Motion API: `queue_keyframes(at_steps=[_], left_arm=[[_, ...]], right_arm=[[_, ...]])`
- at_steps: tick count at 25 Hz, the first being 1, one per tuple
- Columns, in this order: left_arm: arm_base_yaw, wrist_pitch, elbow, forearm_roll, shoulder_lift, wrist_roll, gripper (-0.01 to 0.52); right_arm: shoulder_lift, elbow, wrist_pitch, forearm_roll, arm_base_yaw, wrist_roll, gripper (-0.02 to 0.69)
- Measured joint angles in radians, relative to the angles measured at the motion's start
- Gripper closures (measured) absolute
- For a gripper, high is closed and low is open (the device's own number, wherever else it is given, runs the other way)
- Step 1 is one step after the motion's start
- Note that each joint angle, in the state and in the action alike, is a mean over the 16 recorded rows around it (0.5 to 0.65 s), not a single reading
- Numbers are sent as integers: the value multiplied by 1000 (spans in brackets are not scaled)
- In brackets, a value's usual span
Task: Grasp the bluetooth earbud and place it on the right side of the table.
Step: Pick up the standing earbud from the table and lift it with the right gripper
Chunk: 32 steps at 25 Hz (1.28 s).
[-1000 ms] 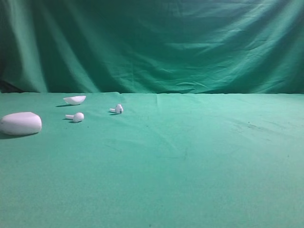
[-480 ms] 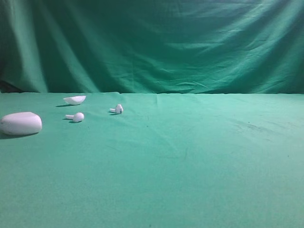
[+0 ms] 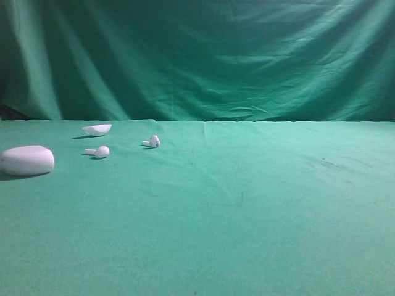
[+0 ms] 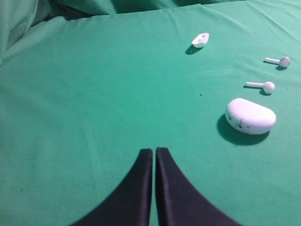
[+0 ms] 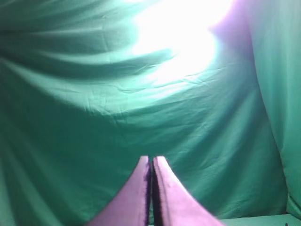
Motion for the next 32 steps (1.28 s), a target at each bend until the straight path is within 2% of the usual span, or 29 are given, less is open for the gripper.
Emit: queue_keyframes(at_steps=[10,20,26,32], left_arm=[[0,0,0,0,0,0,514],[0,0,0,0,0,0,514],[0,0,0,0,0,0,514],[0,0,0,0,0,0,514]], right_arm=[[393,-282,285,139,0,8,665],[842,-593,572,200,16,-232,665],[1117,-858,808,170,102,-367,665],[1378,-1119,969,109,251,-390,665]])
